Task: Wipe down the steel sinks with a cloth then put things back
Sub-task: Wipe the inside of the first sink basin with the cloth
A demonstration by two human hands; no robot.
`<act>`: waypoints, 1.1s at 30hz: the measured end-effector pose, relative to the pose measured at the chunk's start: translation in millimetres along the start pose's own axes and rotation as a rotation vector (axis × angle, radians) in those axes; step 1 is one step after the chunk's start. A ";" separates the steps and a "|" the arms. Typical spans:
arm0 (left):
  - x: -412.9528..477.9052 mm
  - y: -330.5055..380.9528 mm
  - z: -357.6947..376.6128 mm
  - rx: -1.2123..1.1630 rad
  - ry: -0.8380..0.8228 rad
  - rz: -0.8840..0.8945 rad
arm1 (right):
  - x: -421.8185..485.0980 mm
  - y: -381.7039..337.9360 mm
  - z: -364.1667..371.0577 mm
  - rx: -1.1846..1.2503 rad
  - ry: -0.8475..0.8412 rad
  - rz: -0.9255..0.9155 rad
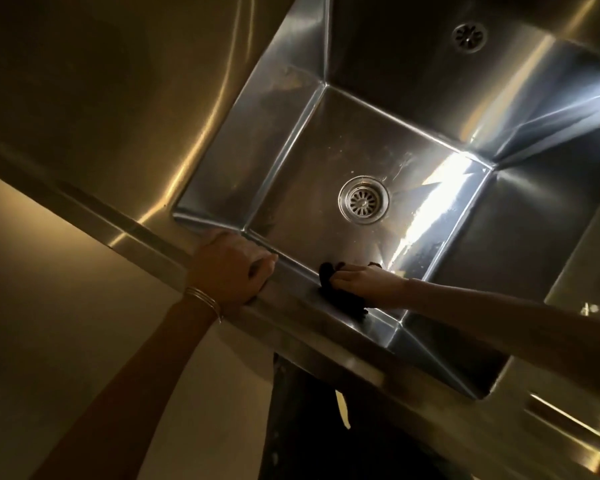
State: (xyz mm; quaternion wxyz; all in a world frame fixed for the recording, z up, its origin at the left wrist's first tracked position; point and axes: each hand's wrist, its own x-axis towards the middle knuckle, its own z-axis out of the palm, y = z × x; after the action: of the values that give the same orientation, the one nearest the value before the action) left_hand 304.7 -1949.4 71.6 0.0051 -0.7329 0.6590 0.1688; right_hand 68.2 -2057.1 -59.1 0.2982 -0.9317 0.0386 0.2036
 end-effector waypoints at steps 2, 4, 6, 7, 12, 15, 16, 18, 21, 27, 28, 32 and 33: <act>1.1 -1.4 -1.6 0.004 0.004 0.008 | -37.7 -14.3 -17.6 0.055 0.172 -0.161; 2.5 2.1 -1.9 0.025 0.037 0.001 | -62.1 -22.5 -22.9 0.102 0.260 -0.219; 4.3 10.6 -0.5 0.030 0.068 -0.035 | -63.3 -19.5 -14.7 0.143 0.216 -0.130; 4.4 17.3 0.9 0.029 0.089 -0.062 | -56.3 -15.7 -8.1 0.143 0.148 -0.075; 3.3 52.6 16.7 -0.008 0.068 -0.116 | -11.4 7.1 22.2 -0.025 -0.190 0.112; 3.2 56.7 18.9 0.010 0.020 -0.168 | -26.7 -2.9 10.7 0.013 -0.073 0.078; 3.5 56.5 19.2 0.011 0.010 -0.172 | -42.0 -11.6 -2.1 0.089 -0.014 0.029; 5.0 56.9 18.6 0.021 0.006 -0.172 | -81.7 -24.9 -23.7 0.217 0.061 -0.080; 5.1 56.9 20.7 0.027 0.017 -0.182 | -120.4 -35.7 -27.3 0.205 0.024 0.007; 6.4 56.3 23.0 0.097 0.042 -0.208 | -54.4 -8.5 17.4 -0.108 -0.224 0.080; 7.2 56.7 23.2 0.104 0.038 -0.216 | -42.7 -0.8 28.9 -0.138 -0.230 0.112; 6.8 56.9 24.7 0.095 0.001 -0.223 | -21.3 12.9 59.0 -0.192 -0.246 0.231; 7.1 57.2 24.1 0.093 0.000 -0.228 | -21.6 13.0 64.6 -0.208 -0.249 0.260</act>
State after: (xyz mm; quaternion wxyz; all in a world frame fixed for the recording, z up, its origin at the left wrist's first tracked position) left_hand 244.1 -1958.2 59.4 0.0581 -0.8020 0.5786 0.1363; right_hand 22.9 -2031.9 -105.2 0.1740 -0.9123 0.1001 0.3568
